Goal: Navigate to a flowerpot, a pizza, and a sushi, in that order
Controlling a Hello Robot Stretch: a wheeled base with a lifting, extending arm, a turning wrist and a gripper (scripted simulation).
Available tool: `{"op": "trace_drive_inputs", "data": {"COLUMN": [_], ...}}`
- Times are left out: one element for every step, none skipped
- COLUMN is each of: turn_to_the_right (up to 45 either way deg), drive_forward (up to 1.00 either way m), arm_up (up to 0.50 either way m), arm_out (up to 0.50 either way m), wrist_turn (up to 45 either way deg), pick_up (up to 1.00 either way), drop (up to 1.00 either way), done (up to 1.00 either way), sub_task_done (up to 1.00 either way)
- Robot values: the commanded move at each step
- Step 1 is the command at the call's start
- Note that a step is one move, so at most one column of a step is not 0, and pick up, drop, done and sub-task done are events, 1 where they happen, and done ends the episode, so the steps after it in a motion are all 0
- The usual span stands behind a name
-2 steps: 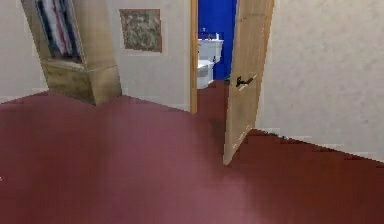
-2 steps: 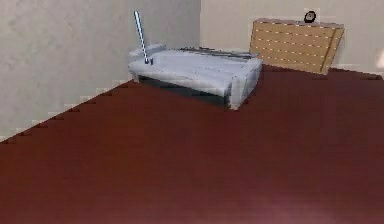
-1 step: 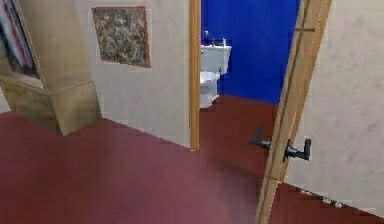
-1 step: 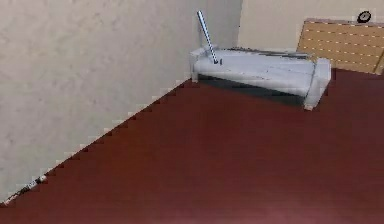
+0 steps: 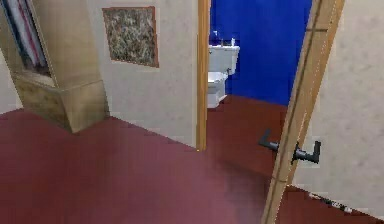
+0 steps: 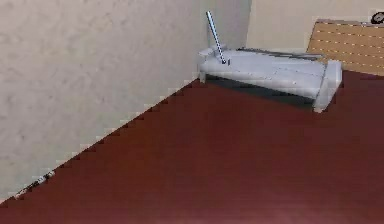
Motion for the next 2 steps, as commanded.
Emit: {"op": "trace_drive_inputs", "data": {"turn_to_the_right": [-24.0, 0.0], "drive_forward": [0.00, 0.35], "arm_up": [0.00, 0.00], "arm_out": [0.00, 0.00], "wrist_turn": [0.0, 0.0], "pick_up": [0.00, 0.00], "drop": [0.00, 0.00], "done": [0.00, 0.00], "sub_task_done": [0.00, 0.00]}}
